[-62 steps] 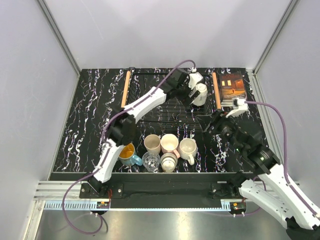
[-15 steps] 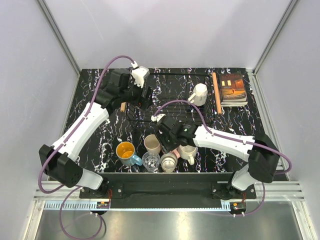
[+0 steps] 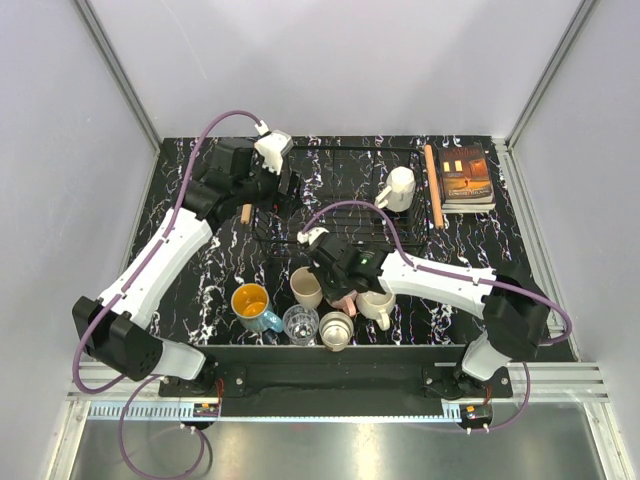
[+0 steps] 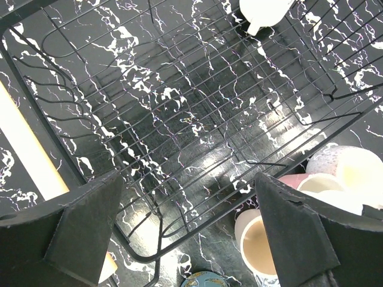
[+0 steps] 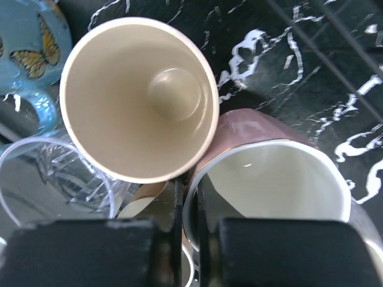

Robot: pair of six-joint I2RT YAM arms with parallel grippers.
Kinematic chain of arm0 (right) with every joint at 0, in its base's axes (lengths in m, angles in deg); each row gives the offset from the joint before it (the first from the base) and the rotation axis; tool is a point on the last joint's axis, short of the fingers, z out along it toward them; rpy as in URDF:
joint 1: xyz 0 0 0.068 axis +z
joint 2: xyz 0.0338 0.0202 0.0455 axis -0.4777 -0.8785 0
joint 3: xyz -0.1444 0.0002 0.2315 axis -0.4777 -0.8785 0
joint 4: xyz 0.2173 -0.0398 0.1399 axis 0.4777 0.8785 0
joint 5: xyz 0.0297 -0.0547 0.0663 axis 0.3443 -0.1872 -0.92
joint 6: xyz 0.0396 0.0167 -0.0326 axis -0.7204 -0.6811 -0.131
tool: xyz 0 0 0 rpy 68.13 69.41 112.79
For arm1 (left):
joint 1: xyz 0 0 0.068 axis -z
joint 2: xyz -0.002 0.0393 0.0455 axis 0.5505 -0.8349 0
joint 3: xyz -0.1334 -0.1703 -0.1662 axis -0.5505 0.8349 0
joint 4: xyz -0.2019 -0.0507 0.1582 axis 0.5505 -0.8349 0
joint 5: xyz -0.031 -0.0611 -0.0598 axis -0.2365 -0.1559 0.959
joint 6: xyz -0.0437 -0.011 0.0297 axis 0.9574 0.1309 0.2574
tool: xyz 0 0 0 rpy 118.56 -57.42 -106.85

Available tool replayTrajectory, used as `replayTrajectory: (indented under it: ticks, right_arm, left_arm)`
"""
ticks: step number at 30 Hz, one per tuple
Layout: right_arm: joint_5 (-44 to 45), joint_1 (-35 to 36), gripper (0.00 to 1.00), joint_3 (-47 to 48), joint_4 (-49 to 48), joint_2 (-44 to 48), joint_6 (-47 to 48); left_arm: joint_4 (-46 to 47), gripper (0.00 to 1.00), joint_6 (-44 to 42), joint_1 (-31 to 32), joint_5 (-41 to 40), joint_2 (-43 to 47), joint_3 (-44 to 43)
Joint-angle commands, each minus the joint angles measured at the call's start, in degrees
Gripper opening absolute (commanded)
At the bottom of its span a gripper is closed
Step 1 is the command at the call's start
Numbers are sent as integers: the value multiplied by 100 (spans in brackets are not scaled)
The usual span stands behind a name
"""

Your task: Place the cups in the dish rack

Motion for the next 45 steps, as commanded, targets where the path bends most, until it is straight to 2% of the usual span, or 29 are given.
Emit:
replayTrajectory:
  ticks: [1,6,12,20,25,27,28,29,31,32,33,34,36,38,39,40,43,45]
  right_arm:
    - [52,30,0,-277,-24,92,-124]
    - [122,22,0,-392,29,400,-168]
    - [245,22,0,-103,319,646,-89]
    - [693,22,0,1259,1091,1085,438]
    - [773,22,0,2321,1295,1349,649]
    - [834,13,0,2560,1295,1481,667]
    - [895,13,0,2770,1243,1534,676]
    - [1009,13,0,2833,1164,1673,702]
    - [1019,-5,0,2712,605,1902,781]
    - [906,-22,0,2624,366,2173,781]
    - [826,-118,0,2501,111,2315,764]
    - [808,-180,0,2265,-362,2447,633]
    - [694,-355,0,2052,-804,2799,466]
    - [572,-706,0,1605,-1681,3184,123]
    - [544,-838,0,1412,-2024,3317,-26]
    - [492,-1135,0,957,-2802,3440,-393]
    - [368,-1393,0,296,-4096,3696,-957]
    - [237,-1551,0,92,-4548,3670,-1186]
  left_arm:
    - [331,96,62,-56,128,196,-24]
    - [384,95,123,-56,259,135,-77]
    - [402,95,123,-56,339,73,-200]
    - [437,96,536,-91,531,21,-682]
    - [463,96,1245,-582,918,-190,-1403]
    - [533,96,1642,-1037,1304,-260,-1693]
    - [638,96,2122,-1214,1506,-287,-1772]
    - [674,96,2388,-1381,2047,-400,-1834]
    - [788,96,3229,-1839,2709,-559,-1975]
    - [876,96,3513,-1936,3330,-681,-1975]
    - [1050,95,3794,-2076,3614,-691,-1732]
    - [1600,95,4319,-2112,3852,-665,-1538]
    - [2131,94,5014,-2148,4372,-578,-1021]
    - [2773,93,5456,-2148,4740,-568,-781]
    - [3036,92,5893,-2139,4812,-507,-658]
    - [3439,92,6037,-2130,4830,-463,-439]
    - [3566,92,6205,-1964,4865,-366,-288]
    - [3679,93,6153,-1823,4769,-288,-200]
